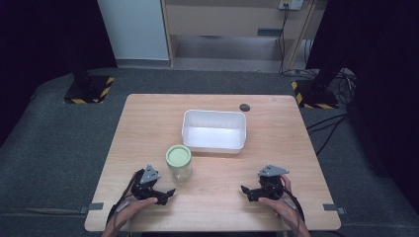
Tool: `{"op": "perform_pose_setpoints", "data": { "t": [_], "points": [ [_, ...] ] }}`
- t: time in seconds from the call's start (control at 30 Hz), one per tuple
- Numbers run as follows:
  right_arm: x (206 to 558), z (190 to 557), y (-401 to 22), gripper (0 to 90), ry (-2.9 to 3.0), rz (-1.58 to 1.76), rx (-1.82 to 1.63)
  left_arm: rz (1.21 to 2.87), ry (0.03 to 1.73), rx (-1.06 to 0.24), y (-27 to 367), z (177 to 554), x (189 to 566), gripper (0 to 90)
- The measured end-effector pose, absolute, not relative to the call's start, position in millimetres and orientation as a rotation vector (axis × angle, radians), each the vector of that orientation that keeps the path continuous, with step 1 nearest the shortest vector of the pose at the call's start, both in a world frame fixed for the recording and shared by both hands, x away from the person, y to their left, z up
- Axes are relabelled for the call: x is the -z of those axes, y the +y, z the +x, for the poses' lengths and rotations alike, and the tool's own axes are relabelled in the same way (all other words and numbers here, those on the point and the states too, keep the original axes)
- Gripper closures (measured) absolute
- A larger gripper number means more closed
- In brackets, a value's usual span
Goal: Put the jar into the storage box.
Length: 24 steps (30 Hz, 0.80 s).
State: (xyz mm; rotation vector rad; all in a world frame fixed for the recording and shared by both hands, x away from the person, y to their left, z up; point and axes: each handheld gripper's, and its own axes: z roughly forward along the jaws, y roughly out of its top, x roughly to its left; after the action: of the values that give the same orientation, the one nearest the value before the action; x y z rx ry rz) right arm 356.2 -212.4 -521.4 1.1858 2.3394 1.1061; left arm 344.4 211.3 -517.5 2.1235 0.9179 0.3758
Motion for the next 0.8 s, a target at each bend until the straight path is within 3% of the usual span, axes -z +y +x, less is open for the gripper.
{"op": "perform_pose_setpoints", "data": {
  "t": [0.8],
  "points": [
    [521.5, 358.2, -216.8, 2.6, 2.327, 1.232, -1.147, 2.006, 0.846, -0.423, 191.6, 344.6, 491.7, 1.9]
  ]
}}
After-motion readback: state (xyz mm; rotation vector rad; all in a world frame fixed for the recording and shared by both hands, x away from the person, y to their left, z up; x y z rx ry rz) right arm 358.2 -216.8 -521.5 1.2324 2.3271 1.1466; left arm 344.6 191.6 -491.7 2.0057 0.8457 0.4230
